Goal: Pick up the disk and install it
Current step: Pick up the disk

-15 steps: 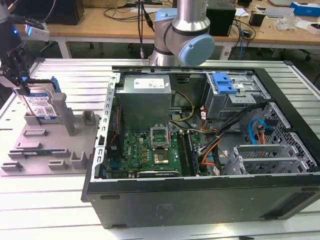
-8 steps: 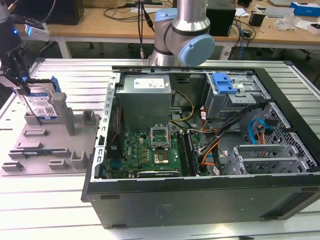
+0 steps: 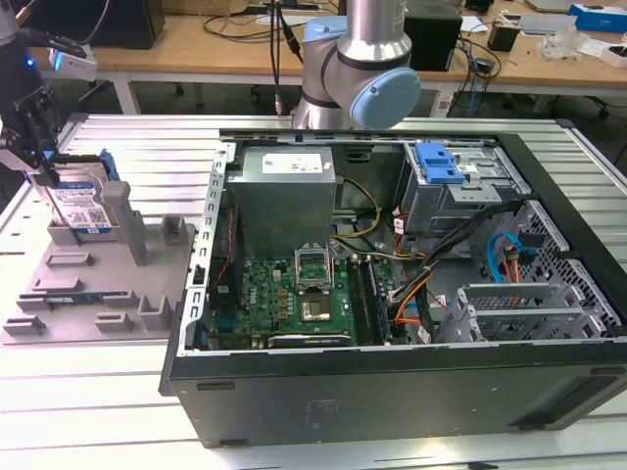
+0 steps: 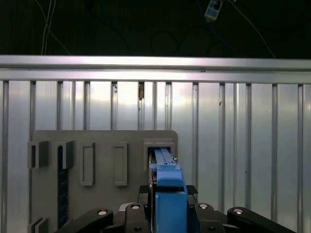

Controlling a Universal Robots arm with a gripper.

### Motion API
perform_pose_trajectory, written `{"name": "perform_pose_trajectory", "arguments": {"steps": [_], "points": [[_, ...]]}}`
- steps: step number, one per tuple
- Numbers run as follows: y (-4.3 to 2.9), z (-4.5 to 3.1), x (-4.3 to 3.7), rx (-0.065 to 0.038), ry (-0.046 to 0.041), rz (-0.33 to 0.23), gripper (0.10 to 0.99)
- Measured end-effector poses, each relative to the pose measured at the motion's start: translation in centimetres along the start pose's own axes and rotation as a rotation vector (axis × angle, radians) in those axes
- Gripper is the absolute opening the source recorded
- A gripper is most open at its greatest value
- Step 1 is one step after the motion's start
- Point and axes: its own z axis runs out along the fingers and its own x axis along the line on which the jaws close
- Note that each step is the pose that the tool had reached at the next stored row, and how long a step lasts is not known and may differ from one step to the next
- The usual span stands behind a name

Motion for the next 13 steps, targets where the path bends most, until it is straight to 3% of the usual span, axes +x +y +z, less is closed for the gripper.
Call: {"name": "perform_pose_trajectory", "arguments": {"steps": [9, 13], "points": [[0.02, -0.56, 0.0, 0.0, 0.0002, 0.0, 0.369], [0.03, -1.28, 0.0, 0.0, 0.0002, 0.0, 0.369]]}}
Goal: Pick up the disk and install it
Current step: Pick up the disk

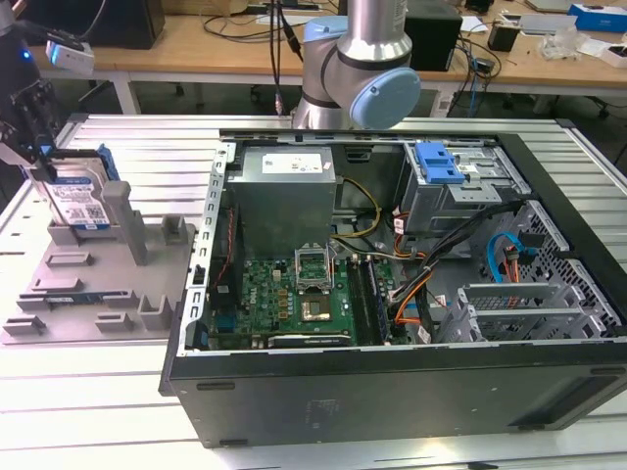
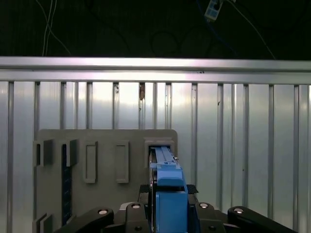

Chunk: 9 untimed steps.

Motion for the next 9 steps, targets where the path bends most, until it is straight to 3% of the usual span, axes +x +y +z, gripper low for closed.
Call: {"name": "perform_pose_trajectory", "arguments": {"steps": [9], "points": [[0.07, -2.86, 0.01, 0.0, -0.0003, 0.0, 0.369]]}}
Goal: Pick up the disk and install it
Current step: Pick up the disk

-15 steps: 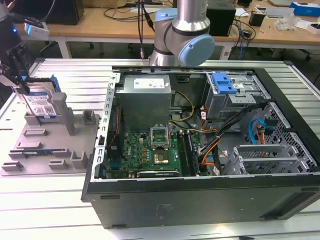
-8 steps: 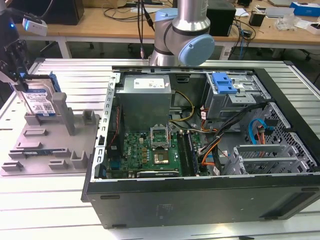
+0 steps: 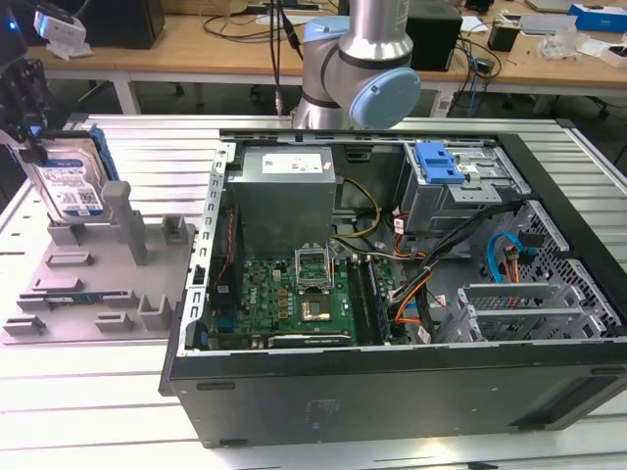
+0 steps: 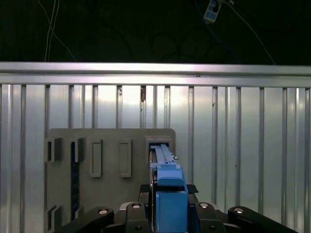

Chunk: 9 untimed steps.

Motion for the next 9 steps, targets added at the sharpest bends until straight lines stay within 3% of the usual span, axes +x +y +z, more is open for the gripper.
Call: {"name": "perform_pose_trajectory", "arguments": {"steps": [3, 9], "points": [[0.03, -1.23, 0.01, 0.0, -0.0001, 0.0, 0.369], [0.07, -2.93, 0.01, 0.0, -0.0006, 0.0, 0.369]]}}
